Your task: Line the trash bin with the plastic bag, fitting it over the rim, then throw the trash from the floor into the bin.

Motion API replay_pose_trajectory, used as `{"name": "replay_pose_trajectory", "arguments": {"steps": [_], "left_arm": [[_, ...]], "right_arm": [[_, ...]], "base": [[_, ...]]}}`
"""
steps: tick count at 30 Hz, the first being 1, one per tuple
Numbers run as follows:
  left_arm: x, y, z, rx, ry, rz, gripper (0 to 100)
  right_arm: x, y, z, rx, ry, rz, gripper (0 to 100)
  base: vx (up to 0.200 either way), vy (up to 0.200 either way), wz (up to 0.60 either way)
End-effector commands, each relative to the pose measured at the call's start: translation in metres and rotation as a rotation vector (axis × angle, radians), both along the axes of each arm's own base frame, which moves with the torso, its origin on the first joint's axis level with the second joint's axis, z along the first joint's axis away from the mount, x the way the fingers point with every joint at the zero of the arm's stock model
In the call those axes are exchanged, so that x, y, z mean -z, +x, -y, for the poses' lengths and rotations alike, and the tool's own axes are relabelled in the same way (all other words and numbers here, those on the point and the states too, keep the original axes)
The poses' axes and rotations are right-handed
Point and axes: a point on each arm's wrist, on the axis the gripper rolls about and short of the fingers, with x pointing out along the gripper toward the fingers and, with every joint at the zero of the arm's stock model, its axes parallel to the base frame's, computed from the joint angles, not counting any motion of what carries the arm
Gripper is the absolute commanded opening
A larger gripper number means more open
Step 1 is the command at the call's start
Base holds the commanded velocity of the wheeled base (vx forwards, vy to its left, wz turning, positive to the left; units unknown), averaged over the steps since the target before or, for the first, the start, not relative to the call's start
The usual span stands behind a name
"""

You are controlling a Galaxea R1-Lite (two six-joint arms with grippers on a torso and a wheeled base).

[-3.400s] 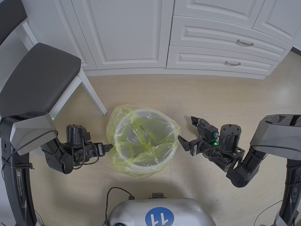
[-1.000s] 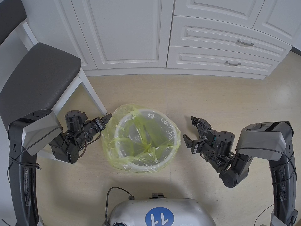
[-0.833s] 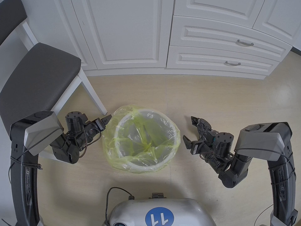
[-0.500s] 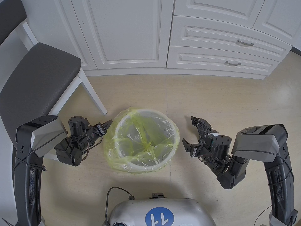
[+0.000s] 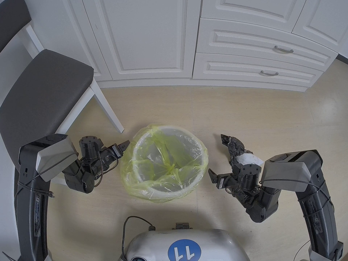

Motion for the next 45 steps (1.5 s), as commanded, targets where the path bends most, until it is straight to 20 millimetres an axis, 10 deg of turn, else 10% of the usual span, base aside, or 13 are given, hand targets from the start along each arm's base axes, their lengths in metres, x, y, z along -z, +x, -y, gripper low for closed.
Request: {"name": "replay_pose_trajectory", "arguments": {"steps": [1,12,19,30,45], "left_arm": [[-0.036,-0.011,-0.003,-0.008,0.016,0.049,100],[-0.117,-0.081,-0.013,0.043,0.164,-0.106,100],[-0.091,-0.097,-0.012,0.202,0.235,-0.280,100],[0.013,-0.068,0.011,0.266,0.263,-0.483,100],[-0.011,-0.052,0.017,0.147,0.163,-0.335,100]], "right_arm": [[-0.020,-0.002,0.002,0.005,0.017,0.043,100],[-0.060,-0.012,0.029,0.044,-0.047,0.077,100],[-0.063,-0.015,0.036,0.053,-0.095,0.020,100],[-0.066,-0.007,0.048,0.086,-0.092,0.036,100],[-0.062,0.009,0.081,0.131,-0.222,0.086,100]], "base": [[0.000,0.000,0.00],[0.000,0.000,0.00],[0.000,0.000,0.00],[0.000,0.000,0.00],[0.000,0.000,0.00]]}}
